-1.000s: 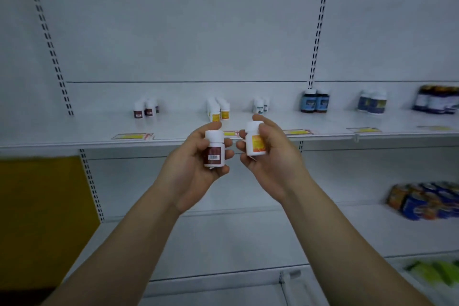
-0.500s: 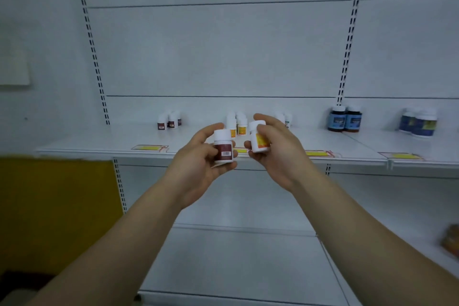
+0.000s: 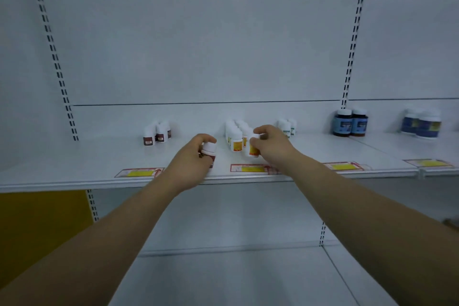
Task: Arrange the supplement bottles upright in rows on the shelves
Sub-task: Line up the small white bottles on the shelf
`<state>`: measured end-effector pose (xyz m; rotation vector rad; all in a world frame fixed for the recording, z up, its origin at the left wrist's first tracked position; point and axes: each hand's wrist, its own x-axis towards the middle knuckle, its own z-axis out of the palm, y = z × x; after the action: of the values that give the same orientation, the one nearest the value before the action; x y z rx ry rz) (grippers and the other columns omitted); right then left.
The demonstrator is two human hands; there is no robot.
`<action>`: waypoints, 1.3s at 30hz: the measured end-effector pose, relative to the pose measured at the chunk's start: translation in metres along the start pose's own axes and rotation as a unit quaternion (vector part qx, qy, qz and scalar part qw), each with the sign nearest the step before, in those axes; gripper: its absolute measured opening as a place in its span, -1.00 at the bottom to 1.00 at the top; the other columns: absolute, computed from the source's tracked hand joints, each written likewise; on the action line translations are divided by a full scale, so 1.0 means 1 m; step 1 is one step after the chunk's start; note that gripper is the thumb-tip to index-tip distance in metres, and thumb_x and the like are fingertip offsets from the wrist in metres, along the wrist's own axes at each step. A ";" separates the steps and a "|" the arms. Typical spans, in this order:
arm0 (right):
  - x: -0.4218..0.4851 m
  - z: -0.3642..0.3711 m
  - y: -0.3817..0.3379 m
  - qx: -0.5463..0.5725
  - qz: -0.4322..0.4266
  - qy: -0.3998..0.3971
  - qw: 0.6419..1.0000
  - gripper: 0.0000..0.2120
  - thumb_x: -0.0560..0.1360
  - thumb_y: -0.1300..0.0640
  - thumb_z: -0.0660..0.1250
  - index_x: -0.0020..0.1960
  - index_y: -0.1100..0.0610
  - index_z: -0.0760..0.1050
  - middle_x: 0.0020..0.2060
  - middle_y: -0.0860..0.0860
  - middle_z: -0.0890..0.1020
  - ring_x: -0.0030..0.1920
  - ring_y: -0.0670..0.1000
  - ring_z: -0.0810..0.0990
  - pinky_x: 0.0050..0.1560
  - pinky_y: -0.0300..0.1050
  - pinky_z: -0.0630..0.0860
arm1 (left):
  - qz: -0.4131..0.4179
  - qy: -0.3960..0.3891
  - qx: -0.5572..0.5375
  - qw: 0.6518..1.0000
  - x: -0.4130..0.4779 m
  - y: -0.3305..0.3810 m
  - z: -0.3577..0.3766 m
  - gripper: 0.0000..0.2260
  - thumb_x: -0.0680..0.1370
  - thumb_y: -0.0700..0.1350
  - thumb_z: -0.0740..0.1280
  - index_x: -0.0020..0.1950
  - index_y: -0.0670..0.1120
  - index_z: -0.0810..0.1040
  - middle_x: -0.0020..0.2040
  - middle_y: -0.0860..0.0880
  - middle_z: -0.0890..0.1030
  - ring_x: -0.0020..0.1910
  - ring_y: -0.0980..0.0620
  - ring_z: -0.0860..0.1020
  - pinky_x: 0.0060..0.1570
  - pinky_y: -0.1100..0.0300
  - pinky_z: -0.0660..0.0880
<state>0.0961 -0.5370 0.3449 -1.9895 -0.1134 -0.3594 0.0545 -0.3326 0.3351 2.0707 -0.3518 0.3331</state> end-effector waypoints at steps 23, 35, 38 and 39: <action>0.070 0.011 0.026 -0.278 -0.079 -0.058 0.956 -0.61 0.54 0.04 0.27 0.31 0.08 0.28 0.06 0.12 0.55 -0.12 0.05 0.43 -0.12 -0.12 0.32 | 0.005 0.021 0.141 0.990 0.032 -0.013 0.006 -0.70 0.50 -0.18 0.34 0.10 0.08 0.30 -0.02 -0.10 0.54 -0.21 -0.03 0.56 -0.20 0.15 0.46; 0.050 0.133 -0.050 -0.359 -0.136 -0.191 0.903 -0.46 0.51 -0.25 0.18 0.40 -0.01 0.31 0.35 0.08 0.38 0.31 0.12 0.38 0.19 -0.06 0.30 | -0.086 0.037 0.173 0.980 0.058 -0.075 -0.121 -0.56 0.42 -0.19 0.46 0.23 0.05 0.40 -0.10 0.12 0.46 -0.16 0.09 0.50 -0.27 0.27 0.34; 0.058 0.169 -0.055 -0.393 -0.066 -0.228 0.888 -0.36 0.51 -0.32 0.07 0.49 -0.04 0.17 0.46 0.09 0.25 0.41 0.16 0.28 0.38 0.05 0.23 | -0.071 0.005 0.186 0.980 0.063 -0.100 -0.138 -0.56 0.43 -0.16 0.45 0.19 0.13 0.35 -0.09 0.11 0.44 -0.14 0.06 0.53 -0.24 0.24 0.40; 0.062 0.177 -0.055 -0.413 -0.042 -0.234 0.879 -0.33 0.49 -0.37 0.02 0.51 -0.07 0.13 0.49 0.08 0.21 0.43 0.18 0.25 0.41 0.12 0.19 | -0.053 -0.006 0.195 0.979 0.067 -0.107 -0.142 -0.56 0.43 -0.15 0.45 0.17 0.15 0.33 -0.07 0.09 0.44 -0.14 0.06 0.53 -0.24 0.23 0.40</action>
<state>0.1777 -0.3594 0.3414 -2.9044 -0.4067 0.0609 0.1430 -0.1651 0.3455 2.4662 -0.1912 0.3470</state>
